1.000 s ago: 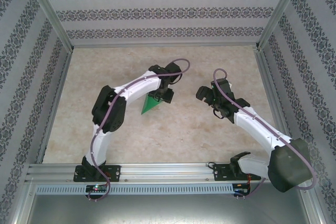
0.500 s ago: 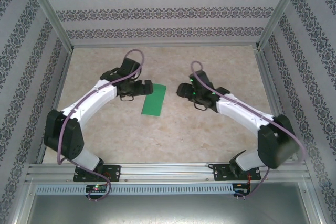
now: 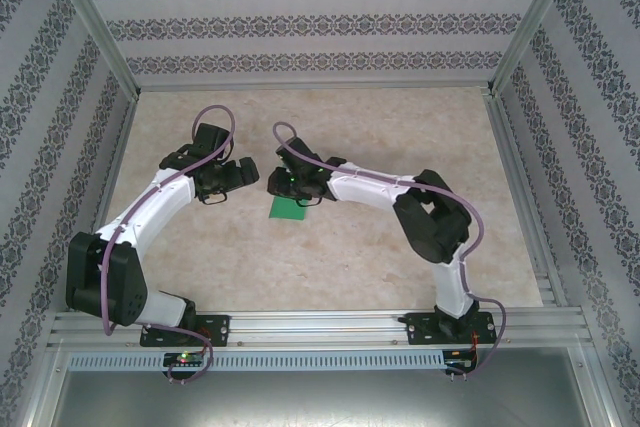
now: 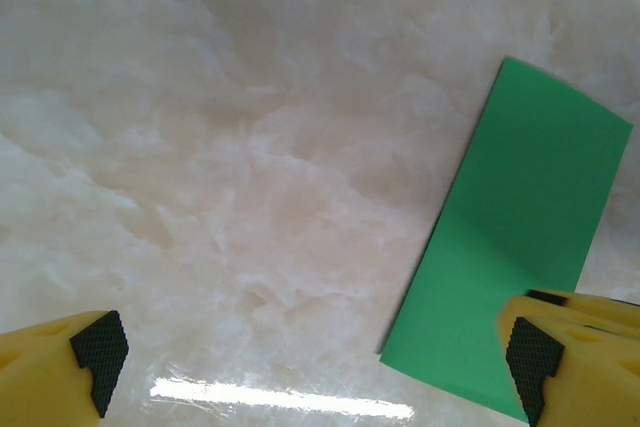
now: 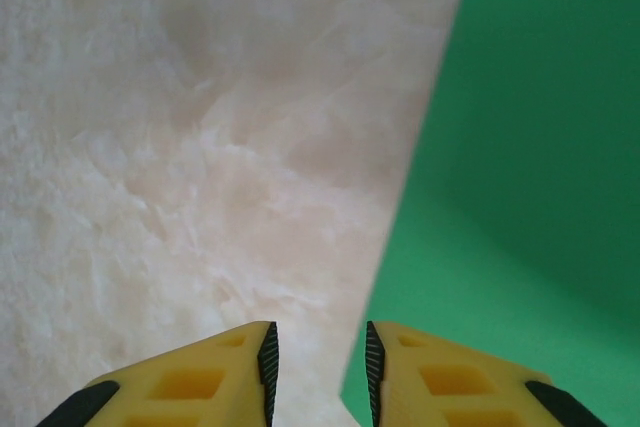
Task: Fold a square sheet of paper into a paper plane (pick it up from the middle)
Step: Move the paper to the center of the table.
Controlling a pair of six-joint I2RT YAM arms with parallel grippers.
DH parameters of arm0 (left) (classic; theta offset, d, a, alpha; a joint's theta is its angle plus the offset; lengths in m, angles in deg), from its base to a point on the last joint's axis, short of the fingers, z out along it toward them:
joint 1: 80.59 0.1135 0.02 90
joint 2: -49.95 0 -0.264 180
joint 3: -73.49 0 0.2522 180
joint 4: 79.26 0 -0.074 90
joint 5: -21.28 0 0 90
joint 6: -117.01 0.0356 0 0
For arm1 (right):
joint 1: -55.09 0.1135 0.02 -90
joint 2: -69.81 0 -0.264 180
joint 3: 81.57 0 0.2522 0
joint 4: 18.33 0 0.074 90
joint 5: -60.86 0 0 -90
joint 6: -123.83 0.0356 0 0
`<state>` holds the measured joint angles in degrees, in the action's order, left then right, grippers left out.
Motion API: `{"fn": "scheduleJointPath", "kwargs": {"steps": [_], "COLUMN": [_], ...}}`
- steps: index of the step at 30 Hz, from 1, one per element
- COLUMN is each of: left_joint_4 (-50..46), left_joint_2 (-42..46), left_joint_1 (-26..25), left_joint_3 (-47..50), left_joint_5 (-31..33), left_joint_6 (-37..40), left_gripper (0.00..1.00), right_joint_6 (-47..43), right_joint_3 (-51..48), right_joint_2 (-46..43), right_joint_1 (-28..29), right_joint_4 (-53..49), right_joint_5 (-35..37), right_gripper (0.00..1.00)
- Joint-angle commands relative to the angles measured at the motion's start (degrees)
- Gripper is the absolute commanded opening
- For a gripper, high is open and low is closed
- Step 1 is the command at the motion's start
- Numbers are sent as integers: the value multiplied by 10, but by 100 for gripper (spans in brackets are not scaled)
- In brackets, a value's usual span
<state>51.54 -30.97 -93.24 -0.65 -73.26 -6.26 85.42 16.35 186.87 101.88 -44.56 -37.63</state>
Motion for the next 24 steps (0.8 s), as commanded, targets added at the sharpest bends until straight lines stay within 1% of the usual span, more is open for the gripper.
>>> {"fn": "scheduleJointPath", "kwargs": {"steps": [1,8,14,19,24], "left_joint_4": [19,21,25,26,27], "left_joint_2": [7,9,7,1,-10], "left_joint_1": [7,15,22,24,25], "left_joint_3": [6,8,10,9,5], "left_joint_5": [-1,6,12,12,-4], "left_joint_6": [7,3,-3,-5,-2], "left_gripper": [100,100,100,100,100], "right_joint_6": [11,-5,-16,-29,-67], "right_joint_3": [49,87,97,87,49], "right_joint_2": [34,73,97,101,89], "right_joint_1": [8,6,2,-3,-13], "right_joint_4": [-37,-77,-100,-110,-122], "right_joint_5": [-25,-34,-40,-40,-55], "right_gripper": [30,31,31,31,32]}}
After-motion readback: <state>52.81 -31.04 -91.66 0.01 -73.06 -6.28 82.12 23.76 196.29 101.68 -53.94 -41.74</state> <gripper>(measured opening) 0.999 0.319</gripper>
